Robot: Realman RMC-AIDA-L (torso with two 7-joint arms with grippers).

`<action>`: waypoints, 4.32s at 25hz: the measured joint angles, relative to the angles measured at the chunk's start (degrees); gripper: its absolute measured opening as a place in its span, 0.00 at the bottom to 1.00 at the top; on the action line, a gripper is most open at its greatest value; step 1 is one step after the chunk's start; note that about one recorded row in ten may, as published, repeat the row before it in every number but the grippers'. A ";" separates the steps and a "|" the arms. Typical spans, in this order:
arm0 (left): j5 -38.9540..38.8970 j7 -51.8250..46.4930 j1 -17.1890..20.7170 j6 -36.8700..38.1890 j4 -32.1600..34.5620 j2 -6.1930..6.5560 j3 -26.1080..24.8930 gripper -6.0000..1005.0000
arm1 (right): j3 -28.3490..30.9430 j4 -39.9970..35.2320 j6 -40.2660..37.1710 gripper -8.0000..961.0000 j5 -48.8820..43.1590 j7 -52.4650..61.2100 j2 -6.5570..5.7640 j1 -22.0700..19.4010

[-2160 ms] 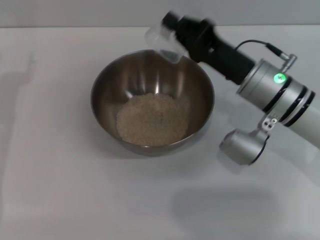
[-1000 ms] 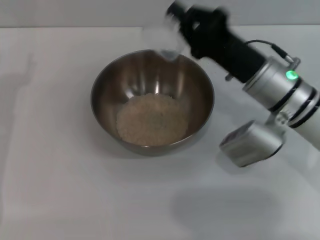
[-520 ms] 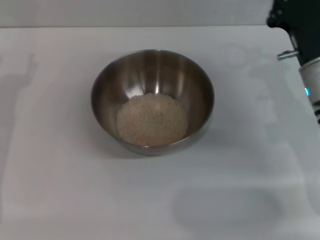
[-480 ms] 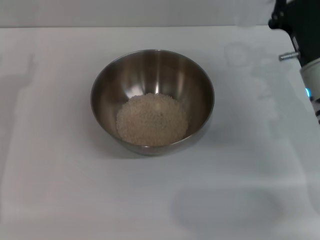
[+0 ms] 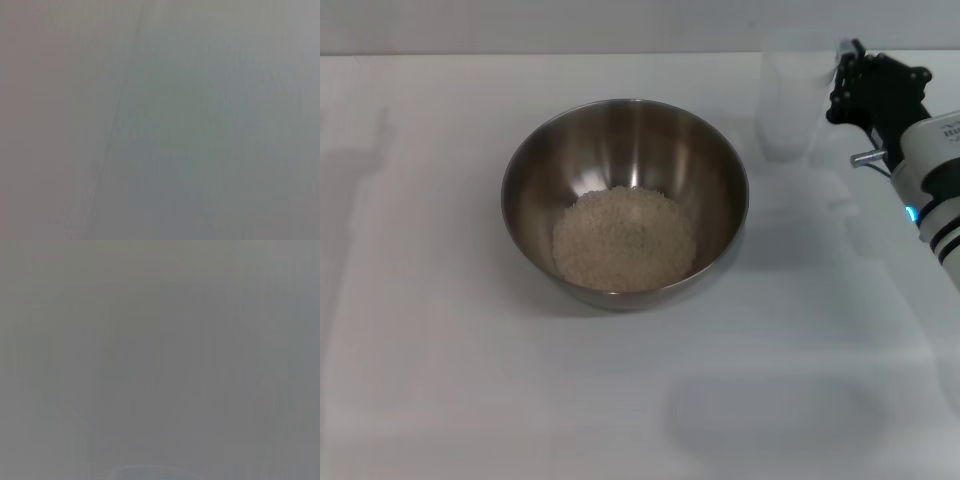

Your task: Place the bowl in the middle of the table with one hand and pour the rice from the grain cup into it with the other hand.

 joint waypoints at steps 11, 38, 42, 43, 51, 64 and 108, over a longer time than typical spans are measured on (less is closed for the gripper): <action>0.00 -0.02 0.27 0.78 0.02 0.03 0.05 0.80 | 0.02 0.02 7.23 0.03 -0.07 0.53 0.06 0.22; 0.00 -0.02 0.62 0.78 -0.17 0.09 0.05 0.80 | -2.24 -0.82 9.39 0.21 -0.13 0.82 -0.01 -1.64; 0.00 -0.01 0.73 0.81 -0.37 0.03 0.20 0.80 | -3.08 -0.84 9.11 0.23 -0.13 0.81 -0.08 -2.48; 0.00 -0.02 0.73 0.82 -0.40 0.03 0.31 0.80 | -3.37 -0.86 9.02 0.24 -0.13 0.80 -0.08 -2.60; -0.01 0.01 0.64 0.79 -0.15 0.05 0.50 0.80 | -7.60 -0.92 2.21 0.25 -0.13 0.76 -0.11 -5.54; 0.00 0.40 0.97 0.59 0.63 0.04 0.24 0.80 | -9.62 -2.31 -20.12 0.34 0.21 0.85 -0.18 -10.00; -0.58 1.57 -4.68 2.70 15.10 -0.48 -0.44 0.80 | 5.11 -7.21 -29.77 0.62 0.29 5.02 -0.60 4.30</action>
